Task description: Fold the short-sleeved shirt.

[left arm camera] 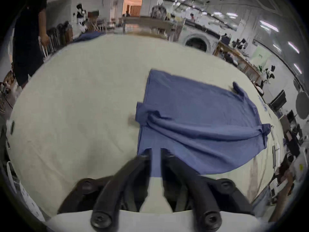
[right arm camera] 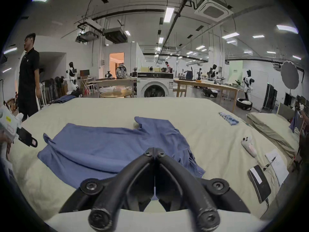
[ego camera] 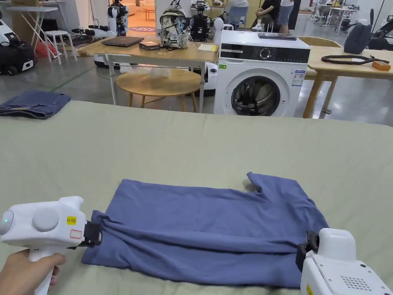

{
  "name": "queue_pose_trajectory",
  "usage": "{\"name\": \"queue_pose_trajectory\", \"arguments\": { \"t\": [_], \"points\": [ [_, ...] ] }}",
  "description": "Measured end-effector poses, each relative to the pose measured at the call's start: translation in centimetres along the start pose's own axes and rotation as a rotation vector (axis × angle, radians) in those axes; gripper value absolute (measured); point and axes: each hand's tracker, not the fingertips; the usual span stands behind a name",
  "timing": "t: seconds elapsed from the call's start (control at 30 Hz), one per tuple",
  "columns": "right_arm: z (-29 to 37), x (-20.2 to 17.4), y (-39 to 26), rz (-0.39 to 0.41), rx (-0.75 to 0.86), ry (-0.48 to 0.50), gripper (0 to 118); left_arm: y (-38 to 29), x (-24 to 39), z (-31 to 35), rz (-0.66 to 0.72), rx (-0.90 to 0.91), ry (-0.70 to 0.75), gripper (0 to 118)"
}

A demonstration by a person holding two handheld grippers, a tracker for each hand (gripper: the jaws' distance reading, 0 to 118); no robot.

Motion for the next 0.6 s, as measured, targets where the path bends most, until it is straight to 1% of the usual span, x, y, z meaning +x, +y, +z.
{"name": "queue_pose_trajectory", "arguments": {
  "t": [0.03, 0.07, 0.1, 0.2, 0.23, 0.27, 0.3, 0.33, 0.37, 0.4, 0.47, 0.5, 0.53, 0.6],
  "points": [
    [-0.1, 0.2, -0.2, -0.002, -0.008, 0.0, 0, 0.4, -0.1, -0.9, 0.006, -0.038, 0.0, 44],
    [-0.1, 0.3, -0.3, -0.001, -0.015, -0.005, 0, 0.6, -0.1, -1.7, 0.014, -0.068, 0.025, 60],
    [-0.2, 0.4, -0.4, 0.0, -0.019, -0.008, 0, 0.4, 0.3, -2.1, 0.011, -0.088, 0.047, 69],
    [-0.2, 0.6, -0.9, 0.005, -0.031, -0.016, 0, -0.3, 0.8, -4.3, 0.0, -0.225, 0.1, 70],
    [-0.2, 0.7, -1.0, 0.007, -0.037, -0.019, 0, -1.2, 1.8, -3.9, -0.044, -0.233, 0.122, 70],
    [-0.2, 0.8, -1.1, 0.008, -0.043, -0.019, 0, -1.6, 2.7, -3.1, -0.095, -0.175, 0.142, 70],
    [-0.2, 0.9, -1.2, 0.008, -0.047, -0.021, 0, -1.8, 3.3, -2.8, -0.102, -0.169, 0.163, 69],
    [-0.2, 0.9, -1.3, 0.007, -0.052, -0.025, 0, -2.0, 3.8, -2.7, -0.111, -0.173, 0.186, 64],
    [-0.3, 1.0, -1.4, 0.004, -0.056, -0.025, 0, -2.1, 3.8, -2.8, -0.118, -0.176, 0.176, 55],
    [-0.3, 1.1, -1.5, 0.002, -0.061, -0.025, 0, -2.3, 3.9, -2.7, -0.12, -0.172, 0.167, 46],
    [-0.5, 1.2, -1.7, 0.001, -0.075, -0.024, 0, -2.8, 4.3, -2.1, -0.142, -0.164, 0.158, 19],
    [-0.6, 1.2, -1.8, 0.002, -0.081, -0.022, 0, -2.7, 3.7, -2.2, -0.146, -0.159, 0.141, 9],
    [-0.6, 1.3, -1.9, 0.002, -0.087, -0.02, 0, -3.0, 3.5, -1.8, -0.143, -0.155, 0.114, 5],
    [-0.7, 1.5, -2.0, 0.002, -0.097, -0.015, 0, -3.5, 3.0, -0.9, -0.116, -0.121, 0.086, 3]
  ]
}}
